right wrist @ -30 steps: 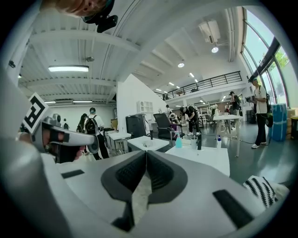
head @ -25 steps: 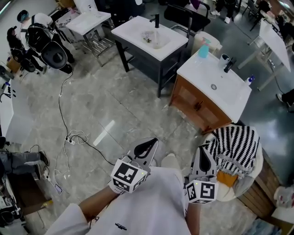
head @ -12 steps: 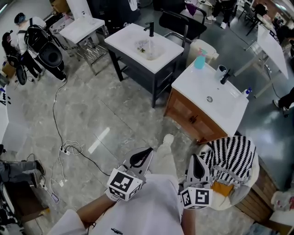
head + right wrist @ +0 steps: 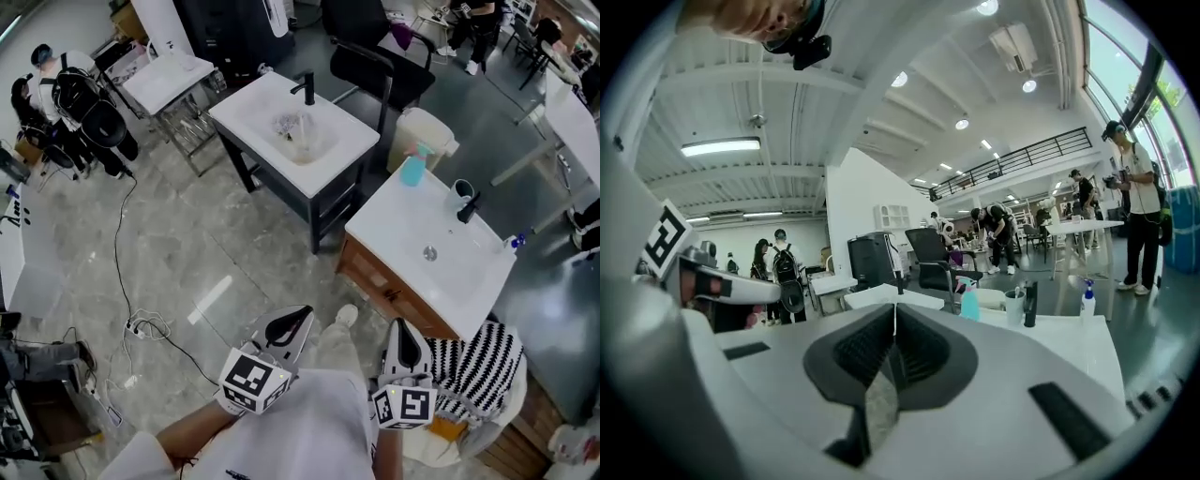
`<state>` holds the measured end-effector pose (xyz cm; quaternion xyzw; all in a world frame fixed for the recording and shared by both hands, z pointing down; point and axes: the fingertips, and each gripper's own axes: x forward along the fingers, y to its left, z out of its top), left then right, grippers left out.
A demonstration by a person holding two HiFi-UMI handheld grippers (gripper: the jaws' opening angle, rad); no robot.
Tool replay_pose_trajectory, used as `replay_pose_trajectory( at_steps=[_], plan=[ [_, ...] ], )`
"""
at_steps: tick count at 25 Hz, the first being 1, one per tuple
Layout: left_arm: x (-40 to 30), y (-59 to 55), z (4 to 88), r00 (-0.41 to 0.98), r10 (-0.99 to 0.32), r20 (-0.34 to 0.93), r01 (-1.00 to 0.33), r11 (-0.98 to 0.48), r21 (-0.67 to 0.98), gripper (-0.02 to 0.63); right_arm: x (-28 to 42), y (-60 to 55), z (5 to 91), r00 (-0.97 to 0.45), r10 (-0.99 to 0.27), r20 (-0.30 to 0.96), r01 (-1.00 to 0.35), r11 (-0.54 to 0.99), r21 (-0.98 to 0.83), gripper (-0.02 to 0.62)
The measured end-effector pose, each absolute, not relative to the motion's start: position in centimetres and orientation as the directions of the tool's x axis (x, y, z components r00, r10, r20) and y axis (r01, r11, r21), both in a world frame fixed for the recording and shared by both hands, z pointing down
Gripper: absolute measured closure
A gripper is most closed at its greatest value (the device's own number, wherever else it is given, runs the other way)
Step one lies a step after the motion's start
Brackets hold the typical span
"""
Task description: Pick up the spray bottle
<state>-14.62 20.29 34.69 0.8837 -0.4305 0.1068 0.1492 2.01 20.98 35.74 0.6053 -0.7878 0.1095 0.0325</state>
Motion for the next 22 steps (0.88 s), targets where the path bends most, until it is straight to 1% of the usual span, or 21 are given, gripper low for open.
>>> replay_pose_trajectory(
  at_steps=[8, 13, 17, 22],
  plan=[
    [-7.6, 6.4, 33.9, 0.618, -0.718, 0.32, -0.782, -0.603, 0.157, 0.6, 8.5, 7.2, 34.6, -0.266, -0.95, 0.161, -0.961, 0.25, -0.115, 0.589],
    [-3.8, 0.2, 33.7, 0.621, -0.72, 0.31, -0.78, -0.606, 0.156, 0.6, 11.8, 0.8, 34.7, -0.272, -0.948, 0.163, -0.96, 0.256, -0.11, 0.589],
    [-2.3, -3.1, 33.5, 0.609, -0.728, 0.315, -0.79, -0.593, 0.156, 0.6, 13.1, -2.9, 34.3, -0.29, -0.946, 0.149, -0.952, 0.269, -0.147, 0.589],
    [-1.9, -6.1, 33.3, 0.599, -0.738, 0.313, -0.8, -0.573, 0.18, 0.601, 13.4, -6.3, 34.7, -0.288, -0.943, 0.165, -0.955, 0.269, -0.126, 0.589]
  ],
)
